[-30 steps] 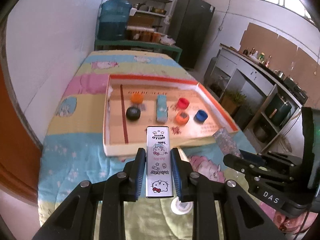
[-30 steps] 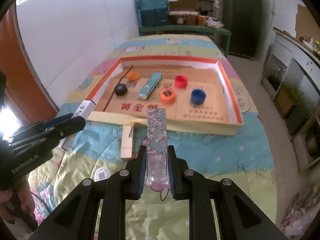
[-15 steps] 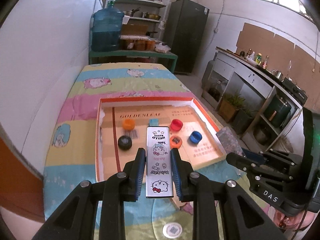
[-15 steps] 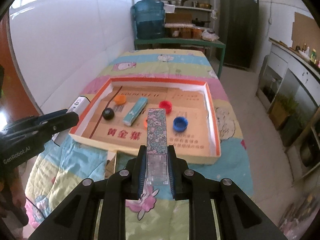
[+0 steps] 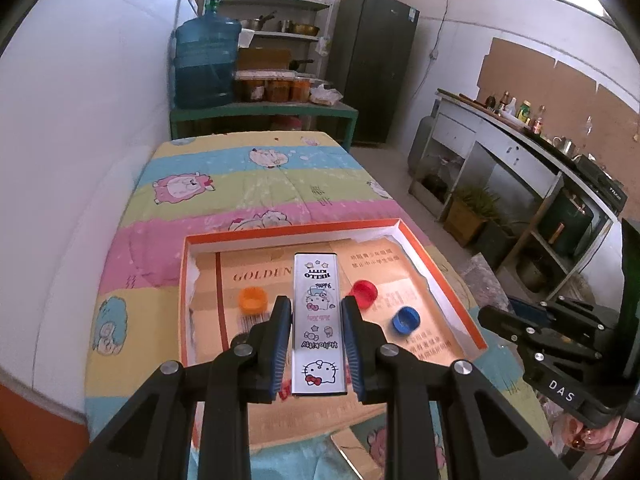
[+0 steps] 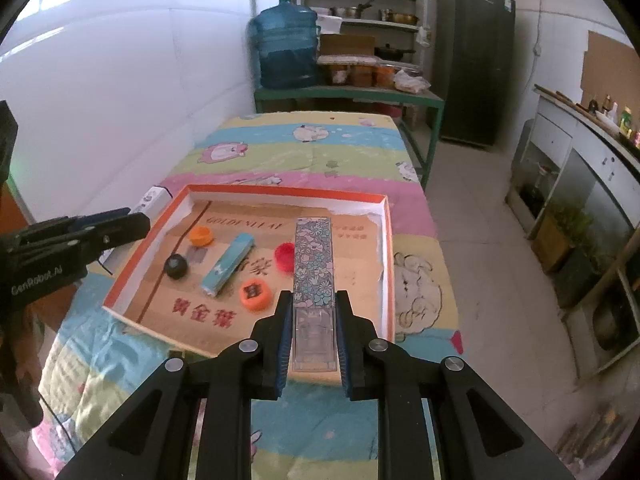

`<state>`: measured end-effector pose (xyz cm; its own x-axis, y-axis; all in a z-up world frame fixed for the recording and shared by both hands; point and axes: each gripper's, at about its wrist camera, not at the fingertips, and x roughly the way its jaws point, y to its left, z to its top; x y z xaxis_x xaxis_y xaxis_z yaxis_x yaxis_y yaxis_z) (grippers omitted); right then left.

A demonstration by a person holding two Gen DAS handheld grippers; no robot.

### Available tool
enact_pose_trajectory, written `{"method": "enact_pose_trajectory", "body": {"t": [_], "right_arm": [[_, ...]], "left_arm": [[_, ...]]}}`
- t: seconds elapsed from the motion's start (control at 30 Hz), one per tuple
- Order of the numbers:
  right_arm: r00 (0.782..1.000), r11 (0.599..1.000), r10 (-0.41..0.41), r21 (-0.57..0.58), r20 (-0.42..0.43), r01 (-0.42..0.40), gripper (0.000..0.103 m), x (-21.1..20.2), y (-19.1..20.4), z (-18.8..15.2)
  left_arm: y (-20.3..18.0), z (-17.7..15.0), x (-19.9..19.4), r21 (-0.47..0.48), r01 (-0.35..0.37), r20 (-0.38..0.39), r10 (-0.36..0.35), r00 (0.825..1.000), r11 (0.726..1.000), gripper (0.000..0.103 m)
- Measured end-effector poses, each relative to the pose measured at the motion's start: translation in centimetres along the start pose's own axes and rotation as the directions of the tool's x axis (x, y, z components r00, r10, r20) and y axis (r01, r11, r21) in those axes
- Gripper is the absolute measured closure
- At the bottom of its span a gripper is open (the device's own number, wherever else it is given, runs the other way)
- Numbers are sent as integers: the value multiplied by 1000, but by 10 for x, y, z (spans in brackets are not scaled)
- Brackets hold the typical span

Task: Organize rigid objects
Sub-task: 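Lower the Hello Kitty box into the lid with the left tool while the right tool lowers the gold-and-floral box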

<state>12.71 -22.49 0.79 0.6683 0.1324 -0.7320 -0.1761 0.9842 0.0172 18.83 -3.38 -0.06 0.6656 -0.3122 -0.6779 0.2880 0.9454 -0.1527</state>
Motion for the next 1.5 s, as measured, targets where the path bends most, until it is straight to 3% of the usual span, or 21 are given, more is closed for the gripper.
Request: {"method": "enact_pose_trajectory", "body": {"t": [0.77,1.5], "right_arm": [[997,999,35,4,-62,-35,83,81,-27,41],[986,999,47,-4,-162,-48,83,149,-36,46]], "left_arm": [[19,39,101,-31,-27,-114,24,993,999,77],[22,40,165,28,-64,-223,69,972,998,77]]}}
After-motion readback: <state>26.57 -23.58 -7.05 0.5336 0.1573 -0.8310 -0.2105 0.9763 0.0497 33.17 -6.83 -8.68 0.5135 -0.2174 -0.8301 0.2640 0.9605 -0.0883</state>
